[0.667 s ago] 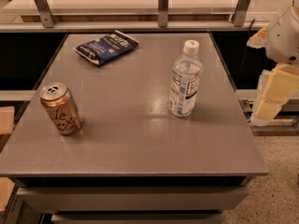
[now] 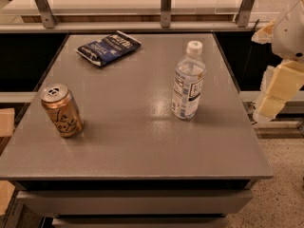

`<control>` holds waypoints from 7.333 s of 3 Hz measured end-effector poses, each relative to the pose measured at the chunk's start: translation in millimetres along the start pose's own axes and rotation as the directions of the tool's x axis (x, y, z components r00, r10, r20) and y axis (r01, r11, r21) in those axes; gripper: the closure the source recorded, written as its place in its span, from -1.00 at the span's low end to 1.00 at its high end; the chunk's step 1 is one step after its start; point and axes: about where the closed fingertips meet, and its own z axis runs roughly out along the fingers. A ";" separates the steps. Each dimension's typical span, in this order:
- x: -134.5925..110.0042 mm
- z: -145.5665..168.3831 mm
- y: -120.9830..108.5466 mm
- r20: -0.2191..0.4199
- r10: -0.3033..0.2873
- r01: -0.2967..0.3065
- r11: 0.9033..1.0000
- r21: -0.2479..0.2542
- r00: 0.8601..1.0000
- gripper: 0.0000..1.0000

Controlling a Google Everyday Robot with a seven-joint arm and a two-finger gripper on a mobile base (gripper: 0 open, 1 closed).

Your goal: Move blue plastic bottle near blue chip bag

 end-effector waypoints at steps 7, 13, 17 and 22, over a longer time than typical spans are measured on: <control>-14.7 32.9 31.6 0.589 0.195 -0.212 0.976 -0.041 0.784 -1.00; -54.4 79.1 7.1 0.772 0.226 -0.172 0.973 -0.153 0.593 -1.00; -94.0 80.4 -7.5 0.849 0.213 -0.145 0.976 -0.162 0.484 -1.00; -128.4 103.3 -21.0 0.880 0.186 -0.076 0.982 -0.170 0.437 0.28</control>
Offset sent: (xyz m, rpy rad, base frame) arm 0.0162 -0.0039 0.0068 0.1840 -0.0564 -0.0562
